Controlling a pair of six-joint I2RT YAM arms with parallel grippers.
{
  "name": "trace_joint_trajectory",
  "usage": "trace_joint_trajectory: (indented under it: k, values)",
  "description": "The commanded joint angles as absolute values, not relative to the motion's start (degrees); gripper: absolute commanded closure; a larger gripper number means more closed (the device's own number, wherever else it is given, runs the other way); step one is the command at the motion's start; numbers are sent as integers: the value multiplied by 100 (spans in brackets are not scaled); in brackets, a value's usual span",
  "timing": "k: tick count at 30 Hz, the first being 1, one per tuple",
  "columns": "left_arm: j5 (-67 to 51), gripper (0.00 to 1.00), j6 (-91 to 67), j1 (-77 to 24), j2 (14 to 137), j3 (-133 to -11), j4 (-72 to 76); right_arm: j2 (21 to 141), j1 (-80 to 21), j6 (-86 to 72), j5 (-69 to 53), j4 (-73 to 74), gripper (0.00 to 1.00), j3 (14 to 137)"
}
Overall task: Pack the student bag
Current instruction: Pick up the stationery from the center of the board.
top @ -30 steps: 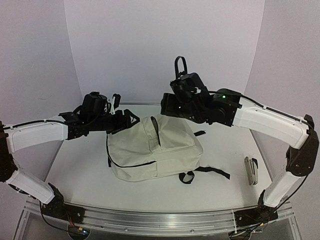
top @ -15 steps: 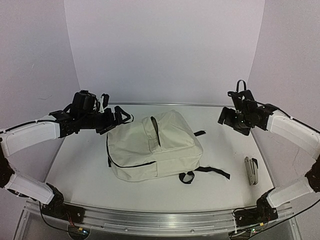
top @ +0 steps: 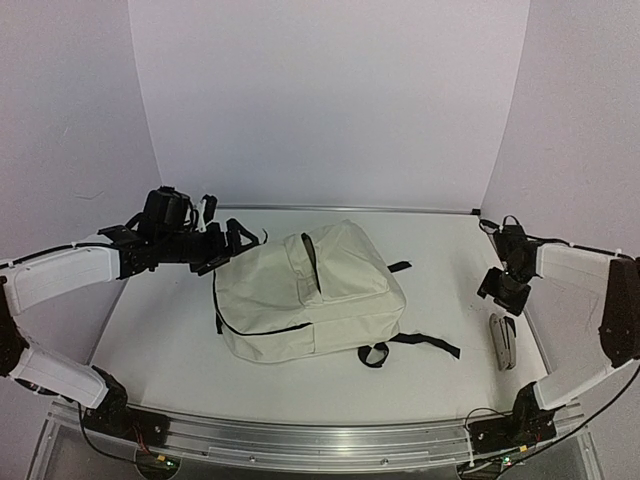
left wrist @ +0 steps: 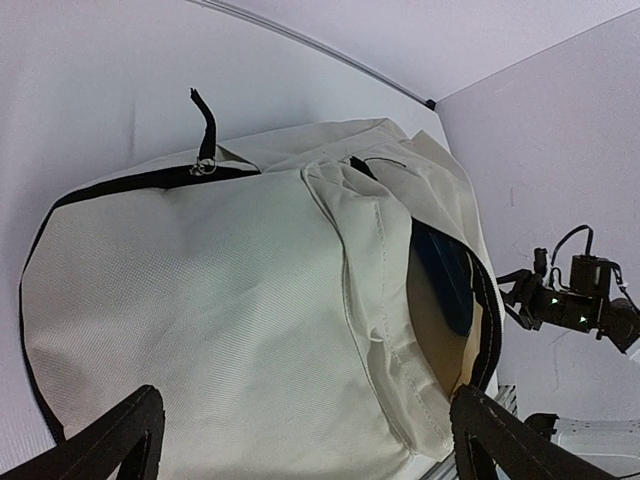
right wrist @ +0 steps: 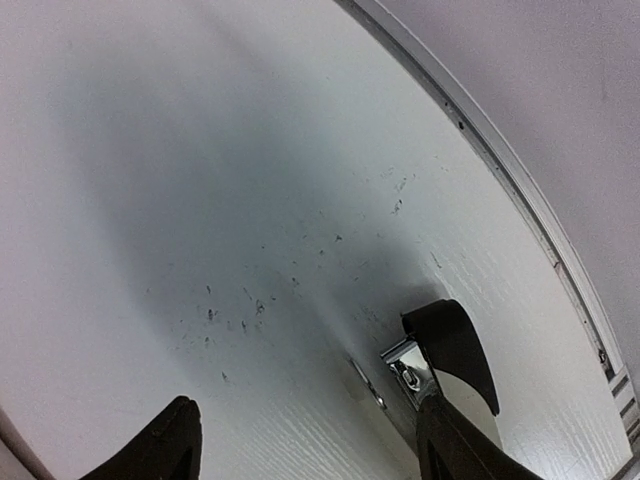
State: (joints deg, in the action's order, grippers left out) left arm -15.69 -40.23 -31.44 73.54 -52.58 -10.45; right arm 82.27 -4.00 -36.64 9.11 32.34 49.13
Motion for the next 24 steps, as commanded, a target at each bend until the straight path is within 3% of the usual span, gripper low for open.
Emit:
trace_joint_trajectory:
  k: [1, 8, 16, 24]
  values:
    - [-1713, 0, -3876, -3070, 7130, -5191, -846, 8679, -292, -3481, 991, 3165, 38, 4843]
    - [-1733, 0, -3931, -3051, 7037, -5141, -823, 9013, -261, -3475, 886, 3074, 46, 4846]
    - [-1766, 0, -3944, -3016, 7086, -5159, -800, 9153, -257, -3344, 547, 3059, 67, 4833]
    - [-1802, 0, -4014, -3015, 7096, -5103, -724, 9010, -257, -3328, 261, 3071, 79, 4787]
